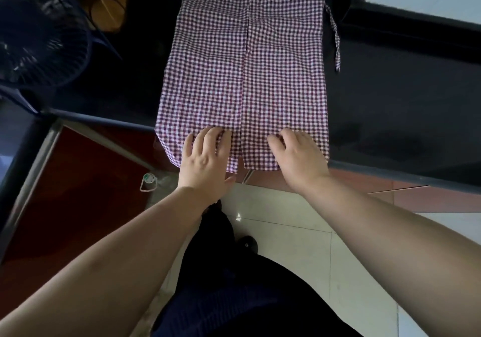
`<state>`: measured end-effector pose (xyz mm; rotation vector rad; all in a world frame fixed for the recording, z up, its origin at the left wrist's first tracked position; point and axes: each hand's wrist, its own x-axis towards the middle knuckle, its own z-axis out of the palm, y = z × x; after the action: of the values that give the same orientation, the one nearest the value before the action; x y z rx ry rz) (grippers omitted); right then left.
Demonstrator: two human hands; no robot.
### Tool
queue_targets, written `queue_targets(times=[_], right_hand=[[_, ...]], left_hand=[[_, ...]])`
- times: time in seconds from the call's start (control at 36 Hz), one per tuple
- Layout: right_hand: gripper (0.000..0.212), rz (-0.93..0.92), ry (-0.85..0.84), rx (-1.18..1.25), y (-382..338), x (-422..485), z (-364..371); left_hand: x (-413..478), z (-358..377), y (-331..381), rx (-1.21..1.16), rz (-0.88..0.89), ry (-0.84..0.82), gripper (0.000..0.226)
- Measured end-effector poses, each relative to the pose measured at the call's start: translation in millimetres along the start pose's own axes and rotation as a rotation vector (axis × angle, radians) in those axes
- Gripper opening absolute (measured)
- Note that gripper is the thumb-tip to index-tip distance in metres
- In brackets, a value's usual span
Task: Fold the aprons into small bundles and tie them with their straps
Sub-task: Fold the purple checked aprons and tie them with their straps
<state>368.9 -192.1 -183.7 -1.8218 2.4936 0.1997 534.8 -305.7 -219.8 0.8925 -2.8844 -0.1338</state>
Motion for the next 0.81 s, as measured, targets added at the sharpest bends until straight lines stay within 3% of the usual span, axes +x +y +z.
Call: queue_targets(times=[0.11,0.17,0.25,0.33,0.39,0.47,0.56,0.64,0.75,0.81], right_hand=[[0.017,-0.061,-0.069,0.198,2.6,1.0,-10.9],[0.017,-0.034,-0.057,0.302,6.9,4.5,-16.2],[0.022,0.163,-0.064,0.595,8.3,15.0,-28.3],[0.036,0.264,-0.177,0.756,12.0,25.9,-36.6],[0.035,0.244,-0.269,0.731,14.7,27.8,-40.8],[0.008,0.145,-0.351,0.561,14.7,21.0,-45.0],[0.039,0.002,-0.358,0.240,8.3,11.9,-41.7],[0.062,-0.027,-0.310,0.100,2.3,7.1,-31.1],[0.049,-0.194,-0.074,0.132,-6.8,4.4,-21.8],[0.042,-0.231,-0.044,0.182,-11.8,6.4,-21.0]], left_hand=[[-1.8,-4.4,3.6,-0.045,-0.024,-0.025,0.089],[-1.3,-8.2,9.7,-0.052,-0.049,-0.014,0.087],[1.6,-14.1,23.0,-0.028,-0.094,-0.035,0.084],[8.6,-24.0,29.4,-0.001,-0.138,-0.036,0.067],[12.7,-26.0,27.8,0.019,-0.147,-0.001,0.051],[20.5,-38.7,24.0,0.001,-0.130,-0.055,0.032],[28.1,-54.1,17.1,-0.001,-0.138,-0.262,0.016],[33.9,-66.6,7.7,-0.062,-0.158,-0.379,0.013],[36.6,-77.7,-1.2,-0.146,-0.196,-0.458,0.028],[37.7,-82.8,-5.2,-0.184,-0.223,-0.481,0.034]])
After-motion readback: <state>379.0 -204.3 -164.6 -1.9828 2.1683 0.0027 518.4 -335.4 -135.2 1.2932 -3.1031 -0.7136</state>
